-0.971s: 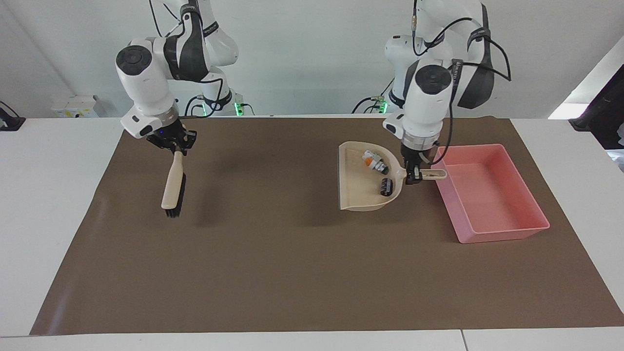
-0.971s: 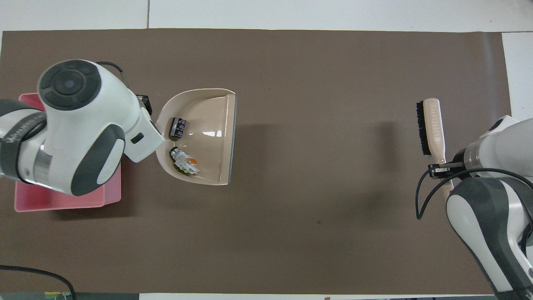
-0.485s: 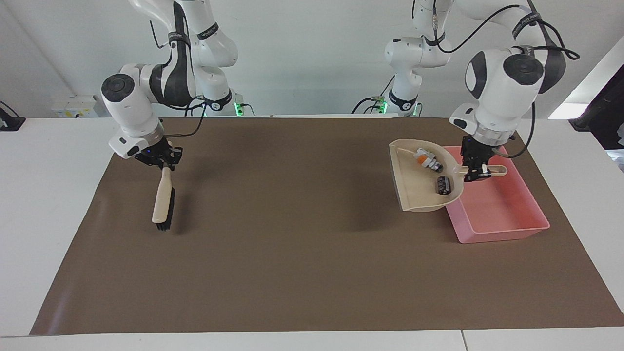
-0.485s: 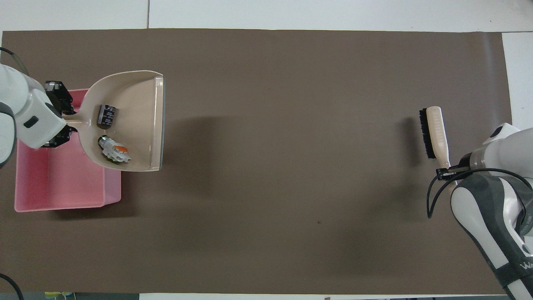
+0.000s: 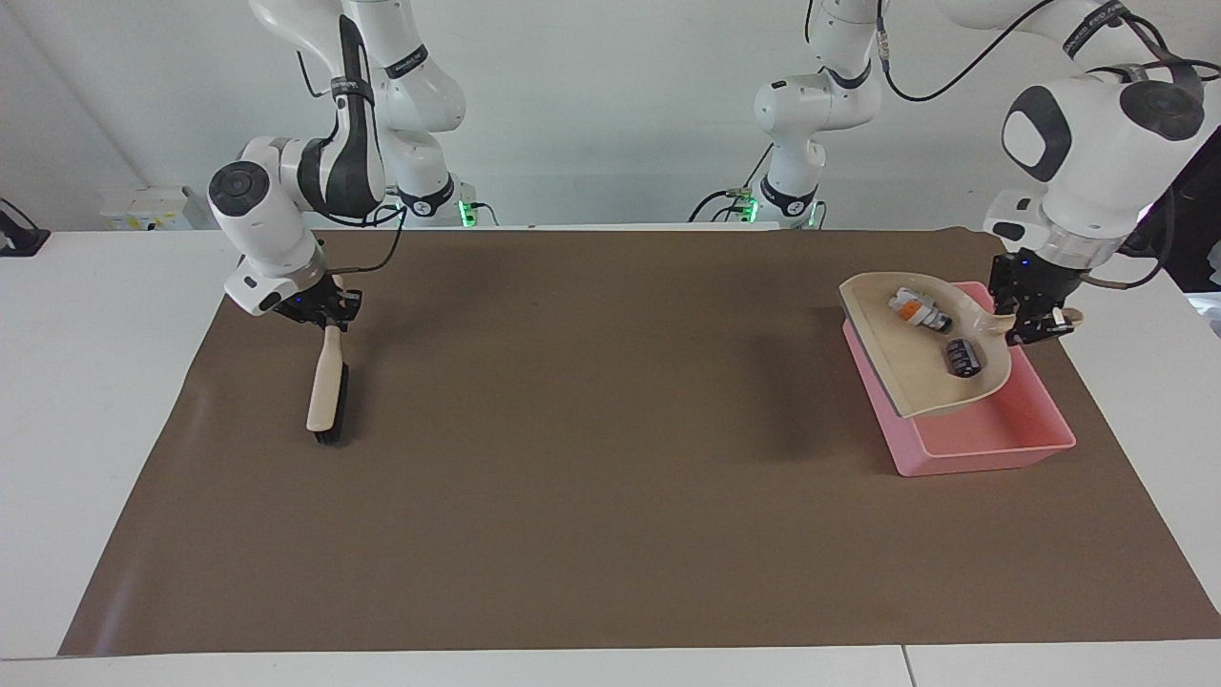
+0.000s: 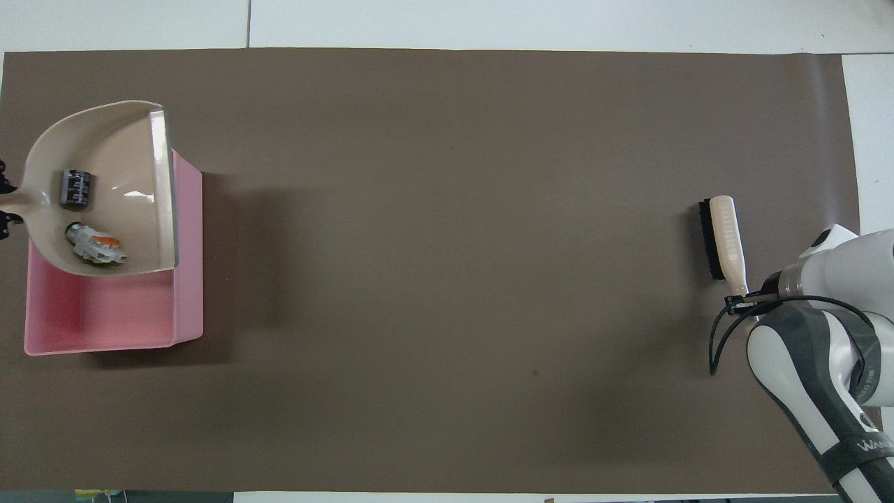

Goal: Clean e-waste and dump in bin
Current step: 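Tilt the dustpan over the pink bin with the left gripper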

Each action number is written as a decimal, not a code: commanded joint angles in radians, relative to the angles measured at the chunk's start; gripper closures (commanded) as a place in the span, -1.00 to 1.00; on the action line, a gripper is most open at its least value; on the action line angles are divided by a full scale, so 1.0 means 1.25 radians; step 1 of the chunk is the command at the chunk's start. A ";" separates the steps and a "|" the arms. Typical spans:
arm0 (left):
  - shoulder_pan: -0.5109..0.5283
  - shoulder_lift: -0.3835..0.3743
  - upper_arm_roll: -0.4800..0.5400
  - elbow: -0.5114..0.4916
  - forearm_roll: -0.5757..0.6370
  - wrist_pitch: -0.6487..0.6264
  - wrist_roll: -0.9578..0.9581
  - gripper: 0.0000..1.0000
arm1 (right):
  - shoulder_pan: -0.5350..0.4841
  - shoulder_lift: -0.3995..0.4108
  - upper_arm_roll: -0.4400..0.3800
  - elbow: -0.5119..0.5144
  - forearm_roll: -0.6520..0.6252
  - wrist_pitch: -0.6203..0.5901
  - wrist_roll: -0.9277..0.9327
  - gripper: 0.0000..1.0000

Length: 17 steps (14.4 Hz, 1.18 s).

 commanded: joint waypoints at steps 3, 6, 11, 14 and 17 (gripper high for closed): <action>0.127 0.009 -0.004 0.010 0.057 0.067 0.088 1.00 | -0.038 -0.035 0.010 -0.053 0.009 0.045 0.006 1.00; 0.122 0.009 -0.003 0.005 0.185 0.072 0.079 1.00 | -0.040 -0.035 0.010 -0.055 0.009 0.045 -0.008 1.00; 0.042 -0.035 -0.005 -0.100 0.425 0.088 -0.002 1.00 | -0.082 -0.043 0.009 -0.068 0.009 0.048 -0.075 1.00; -0.017 -0.073 -0.006 -0.175 0.571 0.078 -0.100 1.00 | -0.086 -0.043 0.009 -0.069 0.009 0.048 -0.083 1.00; -0.046 -0.073 -0.006 -0.203 0.687 0.056 -0.197 1.00 | -0.086 -0.043 0.009 -0.072 0.009 0.048 -0.084 1.00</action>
